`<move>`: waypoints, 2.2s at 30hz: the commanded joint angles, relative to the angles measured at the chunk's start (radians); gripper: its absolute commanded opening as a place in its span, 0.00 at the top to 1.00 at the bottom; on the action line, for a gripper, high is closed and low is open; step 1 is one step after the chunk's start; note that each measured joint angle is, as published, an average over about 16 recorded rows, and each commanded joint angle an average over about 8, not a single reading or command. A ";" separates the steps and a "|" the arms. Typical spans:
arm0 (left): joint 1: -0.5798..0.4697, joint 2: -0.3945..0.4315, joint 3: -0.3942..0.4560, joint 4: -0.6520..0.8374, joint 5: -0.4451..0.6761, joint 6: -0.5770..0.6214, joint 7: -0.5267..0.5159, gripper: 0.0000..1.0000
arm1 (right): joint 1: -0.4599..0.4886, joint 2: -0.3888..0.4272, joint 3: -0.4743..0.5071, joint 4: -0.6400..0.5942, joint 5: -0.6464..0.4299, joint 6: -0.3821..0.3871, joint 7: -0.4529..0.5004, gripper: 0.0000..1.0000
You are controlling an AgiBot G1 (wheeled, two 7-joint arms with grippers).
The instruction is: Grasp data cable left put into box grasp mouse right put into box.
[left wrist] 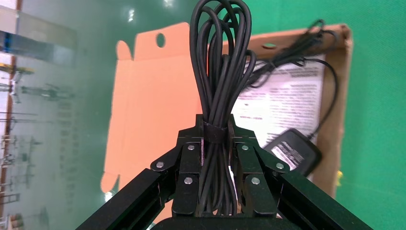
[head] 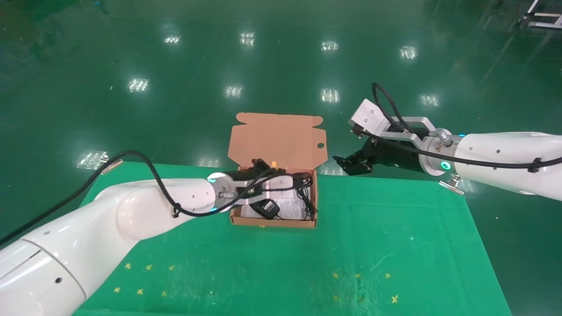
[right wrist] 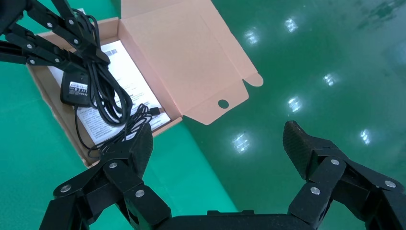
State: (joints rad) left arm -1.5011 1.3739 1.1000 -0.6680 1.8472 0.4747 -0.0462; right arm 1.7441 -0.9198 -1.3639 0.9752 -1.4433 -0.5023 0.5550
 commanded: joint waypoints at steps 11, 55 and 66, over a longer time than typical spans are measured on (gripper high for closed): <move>-0.009 0.000 0.040 0.000 -0.048 -0.027 0.008 0.00 | 0.010 0.014 -0.014 0.026 -0.026 0.003 0.032 0.00; -0.031 -0.241 -0.139 -0.237 -0.190 0.061 -0.109 0.00 | 0.015 0.070 0.187 0.150 0.042 -0.148 -0.093 0.00; 0.084 -0.373 -0.311 -0.333 -0.424 0.303 -0.117 0.00 | -0.159 0.131 0.414 0.190 0.212 -0.362 -0.163 0.00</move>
State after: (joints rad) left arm -1.4272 1.0130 0.8048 -0.9920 1.4446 0.7560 -0.1626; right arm 1.6007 -0.7948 -0.9702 1.1619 -1.2466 -0.8451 0.3986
